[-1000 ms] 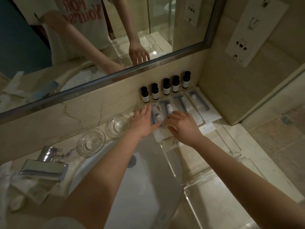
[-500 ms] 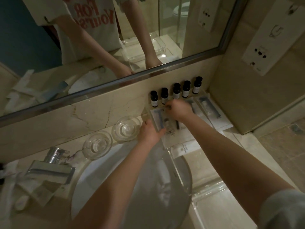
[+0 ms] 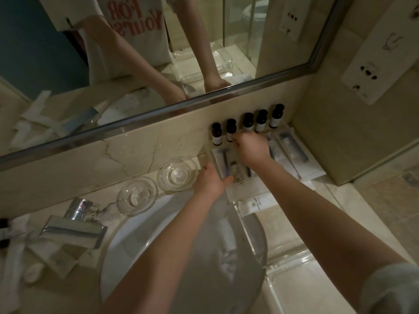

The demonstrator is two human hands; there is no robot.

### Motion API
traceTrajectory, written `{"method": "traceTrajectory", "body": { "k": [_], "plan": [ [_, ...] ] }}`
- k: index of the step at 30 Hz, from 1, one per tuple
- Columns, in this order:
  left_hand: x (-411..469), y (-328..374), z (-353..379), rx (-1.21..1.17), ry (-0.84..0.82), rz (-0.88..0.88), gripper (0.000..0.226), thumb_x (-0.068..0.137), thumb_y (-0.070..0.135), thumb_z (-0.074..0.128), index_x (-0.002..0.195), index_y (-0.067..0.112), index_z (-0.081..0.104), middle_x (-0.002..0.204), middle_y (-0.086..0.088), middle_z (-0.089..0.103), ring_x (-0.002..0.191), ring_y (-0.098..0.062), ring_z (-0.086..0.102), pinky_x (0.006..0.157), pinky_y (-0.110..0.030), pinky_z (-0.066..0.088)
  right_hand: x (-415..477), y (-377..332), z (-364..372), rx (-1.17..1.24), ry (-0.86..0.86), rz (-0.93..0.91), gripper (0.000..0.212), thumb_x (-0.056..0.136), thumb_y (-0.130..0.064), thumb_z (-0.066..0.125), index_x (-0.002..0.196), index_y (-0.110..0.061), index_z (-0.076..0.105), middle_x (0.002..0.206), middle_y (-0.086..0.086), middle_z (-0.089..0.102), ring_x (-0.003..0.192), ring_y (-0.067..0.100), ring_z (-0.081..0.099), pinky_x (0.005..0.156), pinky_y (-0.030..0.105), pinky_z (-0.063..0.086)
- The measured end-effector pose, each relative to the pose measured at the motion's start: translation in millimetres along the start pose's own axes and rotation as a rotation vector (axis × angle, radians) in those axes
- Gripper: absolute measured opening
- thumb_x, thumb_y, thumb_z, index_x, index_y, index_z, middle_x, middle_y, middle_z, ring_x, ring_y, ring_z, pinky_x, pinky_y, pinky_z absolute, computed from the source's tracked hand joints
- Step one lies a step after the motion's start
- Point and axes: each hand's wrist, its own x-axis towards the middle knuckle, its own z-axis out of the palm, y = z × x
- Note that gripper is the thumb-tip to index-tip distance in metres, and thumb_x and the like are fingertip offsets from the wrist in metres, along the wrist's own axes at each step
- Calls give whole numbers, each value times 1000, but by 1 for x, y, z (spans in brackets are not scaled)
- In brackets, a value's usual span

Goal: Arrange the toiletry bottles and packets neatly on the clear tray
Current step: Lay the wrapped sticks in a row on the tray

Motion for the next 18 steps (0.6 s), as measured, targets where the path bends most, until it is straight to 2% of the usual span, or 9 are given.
{"method": "traceTrajectory", "body": {
  "k": [3, 6, 11, 15, 18],
  "plan": [
    [-4, 1, -2, 40, 17, 6, 68, 82, 52, 59, 129, 7, 38, 130, -16, 51, 116, -34, 52, 93, -45, 47, -15, 4, -2, 79, 58, 8, 20, 88, -13, 52, 103, -13, 65, 85, 13, 69, 73, 34, 64, 55, 27, 31],
    [-12, 1, -7, 128, 29, 19, 63, 85, 55, 52, 126, 8, 41, 125, -15, 54, 113, -34, 53, 91, -44, 48, -30, 6, -3, 87, 72, 9, 19, 85, -17, 54, 98, -10, 65, 85, 13, 69, 75, 34, 64, 60, 31, 35],
    [-37, -16, -31, 437, 131, 121, 58, 88, 54, 47, 124, 8, 45, 123, -15, 56, 113, -34, 52, 88, -42, 44, -69, -10, -18, 29, 53, -44, 26, 87, -19, 55, 109, -11, 65, 111, 10, 66, 103, 33, 59, 83, 40, 43],
    [-69, -48, -55, 531, 205, 160, 52, 90, 51, 46, 124, 11, 45, 125, -12, 53, 118, -32, 47, 90, -42, 42, -103, -35, -26, 3, 15, -84, 27, 85, -24, 55, 107, -11, 64, 107, 10, 67, 100, 34, 58, 79, 38, 44],
    [-98, -78, -66, 531, 232, 166, 52, 90, 48, 48, 127, 13, 44, 129, -10, 51, 121, -30, 44, 94, -42, 39, -126, -61, -32, -10, -48, -107, 31, 86, -27, 56, 112, -11, 62, 113, 10, 64, 106, 34, 56, 83, 39, 43]
  ]
}}
